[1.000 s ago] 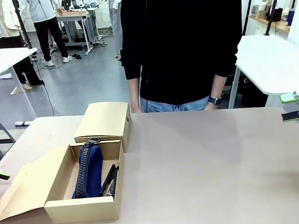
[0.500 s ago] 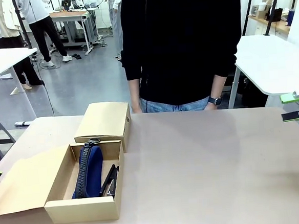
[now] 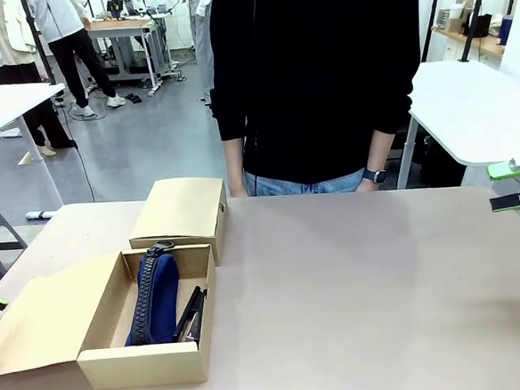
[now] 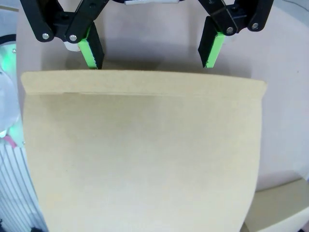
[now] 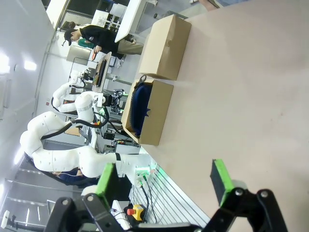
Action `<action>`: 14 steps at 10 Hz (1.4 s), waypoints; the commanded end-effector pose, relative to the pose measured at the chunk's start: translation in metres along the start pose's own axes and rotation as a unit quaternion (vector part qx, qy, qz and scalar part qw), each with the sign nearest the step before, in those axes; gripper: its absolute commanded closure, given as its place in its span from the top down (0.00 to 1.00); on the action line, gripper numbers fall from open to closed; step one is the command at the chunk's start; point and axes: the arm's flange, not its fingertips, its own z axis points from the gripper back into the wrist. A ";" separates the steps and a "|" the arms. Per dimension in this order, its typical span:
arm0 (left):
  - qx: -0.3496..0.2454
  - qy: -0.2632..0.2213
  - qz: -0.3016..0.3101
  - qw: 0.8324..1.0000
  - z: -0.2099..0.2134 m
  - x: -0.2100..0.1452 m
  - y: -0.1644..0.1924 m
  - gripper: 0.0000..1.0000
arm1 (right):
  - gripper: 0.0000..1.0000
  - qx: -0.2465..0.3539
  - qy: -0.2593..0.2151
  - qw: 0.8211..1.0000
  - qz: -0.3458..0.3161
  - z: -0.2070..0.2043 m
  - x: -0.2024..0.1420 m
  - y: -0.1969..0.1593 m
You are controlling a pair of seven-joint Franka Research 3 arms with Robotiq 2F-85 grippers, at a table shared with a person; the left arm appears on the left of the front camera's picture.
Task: Place items inside the box.
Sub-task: Close the lid of the Mailer Box closest to the robot.
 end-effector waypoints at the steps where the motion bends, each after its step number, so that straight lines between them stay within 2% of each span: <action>1: -0.009 -0.007 -0.021 1.000 -0.011 -0.027 -0.004 1.00 | 1.00 0.006 -0.003 1.000 -0.007 0.002 0.002 0.004; 7: -0.059 -0.060 -0.044 0.995 -0.051 -0.013 0.001 1.00 | 1.00 0.006 -0.003 1.000 -0.007 0.002 0.002 0.004; 12: -0.065 -0.117 -0.052 0.990 -0.056 -0.003 0.001 1.00 | 1.00 0.006 -0.003 1.000 -0.007 0.002 0.002 0.004; 14: -0.060 -0.154 -0.064 0.984 -0.060 0.009 -0.003 1.00 | 1.00 0.006 -0.003 1.000 -0.007 0.002 0.002 0.004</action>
